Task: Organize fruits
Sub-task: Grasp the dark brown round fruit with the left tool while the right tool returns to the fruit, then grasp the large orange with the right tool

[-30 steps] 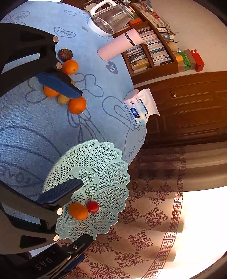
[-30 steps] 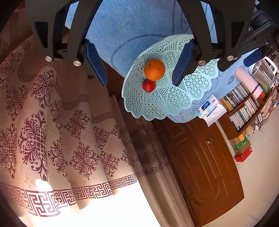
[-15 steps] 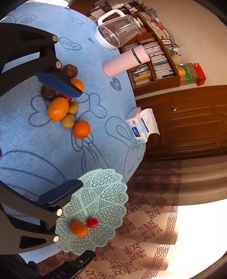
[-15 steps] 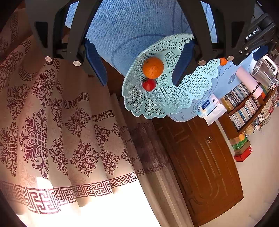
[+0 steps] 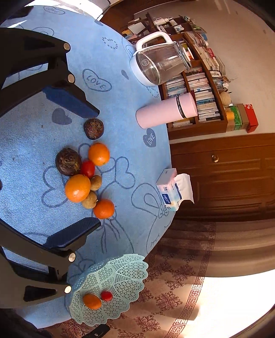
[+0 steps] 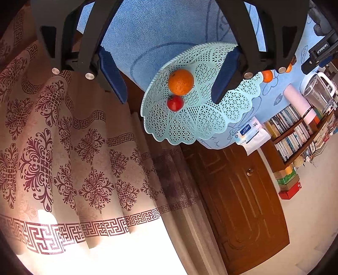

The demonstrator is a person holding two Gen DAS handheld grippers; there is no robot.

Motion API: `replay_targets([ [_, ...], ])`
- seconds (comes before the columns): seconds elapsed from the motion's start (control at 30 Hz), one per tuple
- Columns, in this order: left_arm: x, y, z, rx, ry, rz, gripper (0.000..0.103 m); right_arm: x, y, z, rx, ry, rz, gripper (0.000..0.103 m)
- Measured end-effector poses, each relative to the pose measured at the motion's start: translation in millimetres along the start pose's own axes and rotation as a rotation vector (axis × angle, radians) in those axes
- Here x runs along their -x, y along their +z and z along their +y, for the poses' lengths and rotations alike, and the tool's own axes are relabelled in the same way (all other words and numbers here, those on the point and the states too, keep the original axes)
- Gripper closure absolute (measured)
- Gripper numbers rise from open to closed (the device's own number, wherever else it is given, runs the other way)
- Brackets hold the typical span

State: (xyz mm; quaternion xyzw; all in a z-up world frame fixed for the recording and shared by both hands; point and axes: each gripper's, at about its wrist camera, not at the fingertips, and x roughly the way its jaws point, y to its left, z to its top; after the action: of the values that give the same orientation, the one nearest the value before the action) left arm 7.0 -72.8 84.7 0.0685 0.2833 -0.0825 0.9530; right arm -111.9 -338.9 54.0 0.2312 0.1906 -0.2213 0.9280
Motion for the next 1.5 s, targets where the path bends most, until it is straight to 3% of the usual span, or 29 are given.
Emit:
replay_targets([
  [0.23, -6.7, -7.3, 36.2, 0.072, 0.036, 0.035, 0.009, 1.9, 0.8, 7.5, 0.026, 0.03, 0.024, 0.02],
  [0.4, -19.3, -20.6, 50.5, 0.114, 0.043, 0.09, 0.009, 14.6, -4.4, 22.4, 0.032, 0.098, 0.046, 0.02],
  [0.6, -30.8, -31.5, 43.3, 0.08, 0.023, 0.125, 0.009, 31.9, -17.2, 55.8, 0.154, 0.177, 0.014, 0.02],
  [0.8, -40.0, -33.4, 35.7, 0.047, -0.027, 0.155, 0.01, 28.9, -31.3, 69.0, 0.205, 0.205, 0.055, 0.02],
  [1.23, -73.3, -34.0, 33.4, 0.056, -0.147, 0.269, 0.039, 28.1, -44.9, 85.4, 0.284, 0.245, 0.083, 0.02],
  [1.37, -76.9, -32.3, 33.2, 0.063, -0.189, 0.274, 0.05, 29.1, -46.8, 88.8, 0.306, 0.245, 0.08, 0.02],
  [1.4, -76.5, -32.6, 32.8, 0.068, -0.21, 0.27, 0.058, 29.7, -47.7, 90.0, 0.314, 0.245, 0.079, 0.02],
  [1.5, -72.5, -35.3, 34.1, 0.085, -0.225, 0.254, 0.06, 31.4, -51.1, 94.8, 0.342, 0.249, 0.079, 0.02],
])
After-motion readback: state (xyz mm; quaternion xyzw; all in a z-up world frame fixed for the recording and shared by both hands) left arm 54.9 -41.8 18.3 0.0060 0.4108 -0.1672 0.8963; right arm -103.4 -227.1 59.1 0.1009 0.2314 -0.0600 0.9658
